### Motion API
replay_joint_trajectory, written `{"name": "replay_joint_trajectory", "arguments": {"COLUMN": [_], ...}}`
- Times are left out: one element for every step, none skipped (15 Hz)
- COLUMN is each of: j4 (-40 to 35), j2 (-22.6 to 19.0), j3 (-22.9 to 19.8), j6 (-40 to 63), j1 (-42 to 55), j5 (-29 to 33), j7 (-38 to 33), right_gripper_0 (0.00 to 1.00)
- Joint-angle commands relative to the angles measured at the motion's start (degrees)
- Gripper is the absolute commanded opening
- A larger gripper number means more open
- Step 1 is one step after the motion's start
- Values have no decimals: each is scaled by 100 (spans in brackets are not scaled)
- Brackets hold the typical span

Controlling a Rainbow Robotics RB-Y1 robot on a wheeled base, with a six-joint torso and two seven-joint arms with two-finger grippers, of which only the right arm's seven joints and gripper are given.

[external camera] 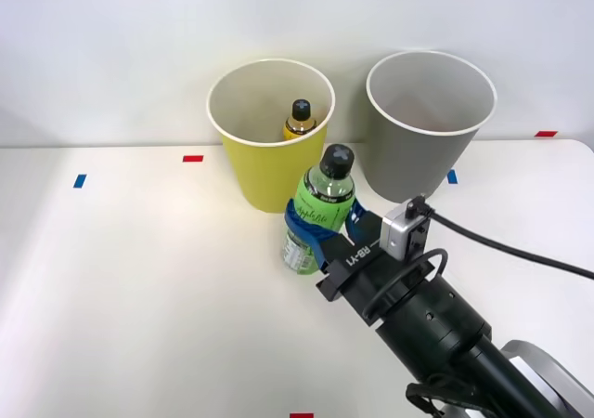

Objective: Put cans in the gray bin, plastic bottles in the light green bin

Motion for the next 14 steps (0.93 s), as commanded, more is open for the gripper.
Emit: {"name": "replay_joint_trajectory", "arguments": {"j4": [-172,-181,-199,-199,-199,-199,-199,-190,-190,-67,311,786,1313,2016], "j2": [80,159,256,405,528,669,827,959,1038,1144,1311,1442,1609,1847], "j3": [-91,-126,-170,-240,-301,-372,-416,-460,-477,-477,-486,-504,-548,-635], "j6": [12,65,258,584,882,1225,1585,1919,2218,2412,2271,1955,1612,1216], "j1": [-383,-576,-796,-1121,-1367,-1657,-1912,-2150,-2334,-2563,-2791,-3046,-3301,-3652], "j5": [-10,-19,-19,-28,-37,-54,-72,-89,-107,-124,-124,-89,-28,122], "j7": [-431,-572,-669,-686,-713,-748,-783,-818,-862,-906,-941,-976,-994,-1011], "right_gripper_0": [10,10,9,9,10,9,9,9,10,9,9,9,9,10]}}
